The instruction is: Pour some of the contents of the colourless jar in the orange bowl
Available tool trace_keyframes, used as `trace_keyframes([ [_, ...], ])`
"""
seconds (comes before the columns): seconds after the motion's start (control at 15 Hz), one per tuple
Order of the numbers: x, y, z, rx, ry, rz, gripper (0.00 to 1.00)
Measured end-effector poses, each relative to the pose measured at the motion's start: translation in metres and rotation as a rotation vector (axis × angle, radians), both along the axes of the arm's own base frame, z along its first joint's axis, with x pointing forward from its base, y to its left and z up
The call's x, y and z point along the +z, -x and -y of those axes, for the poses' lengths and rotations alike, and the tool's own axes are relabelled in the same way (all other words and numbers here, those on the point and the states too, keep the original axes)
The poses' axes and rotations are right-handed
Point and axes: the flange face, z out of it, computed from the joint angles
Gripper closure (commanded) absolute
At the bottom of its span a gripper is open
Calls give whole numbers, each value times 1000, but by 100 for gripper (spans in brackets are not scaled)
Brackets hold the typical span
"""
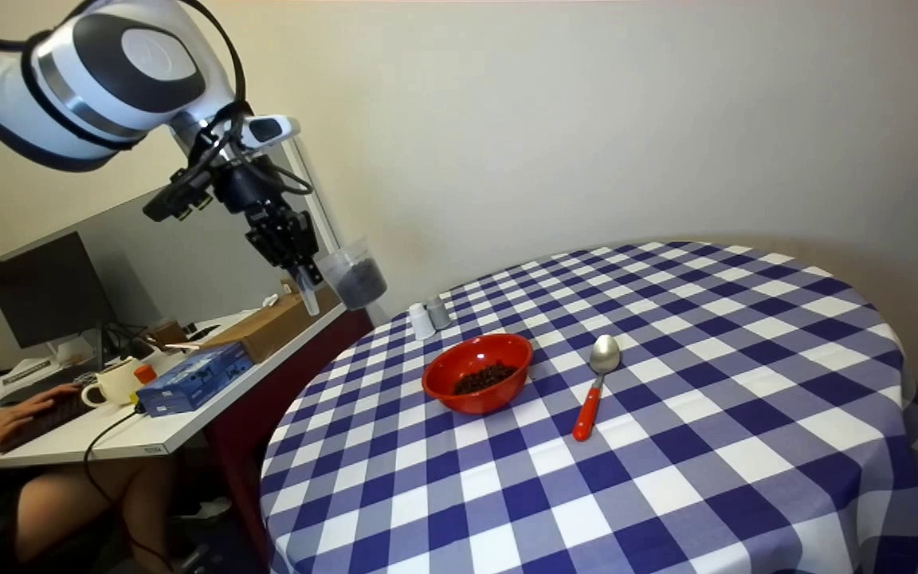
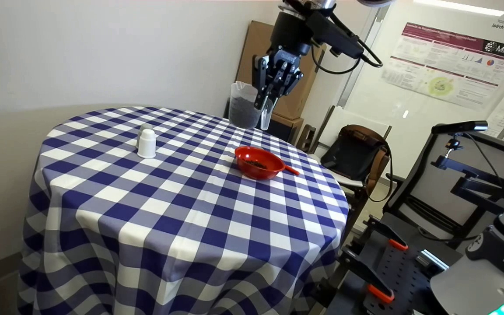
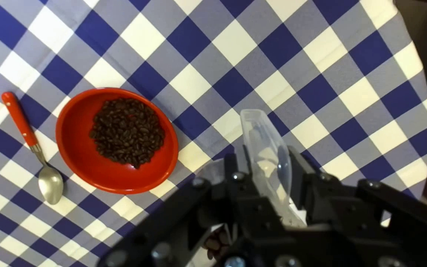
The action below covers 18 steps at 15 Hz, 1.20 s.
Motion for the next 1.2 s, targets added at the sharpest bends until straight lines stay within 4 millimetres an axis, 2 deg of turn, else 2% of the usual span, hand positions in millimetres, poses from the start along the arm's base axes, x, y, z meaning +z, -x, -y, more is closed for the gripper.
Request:
trace_keyframes([
  [0.13, 13, 1, 18, 96, 4, -27, 91],
  [0.27, 27, 3, 49, 189, 7, -72, 91],
  [0.6, 71, 4, 160, 366, 64, -174, 91],
  [0.73, 89, 4, 196, 416, 98, -186, 91],
  [0.93, 106, 3, 225, 500, 124, -172, 91],
  [1.2, 111, 3, 233, 624, 86, -148, 91],
])
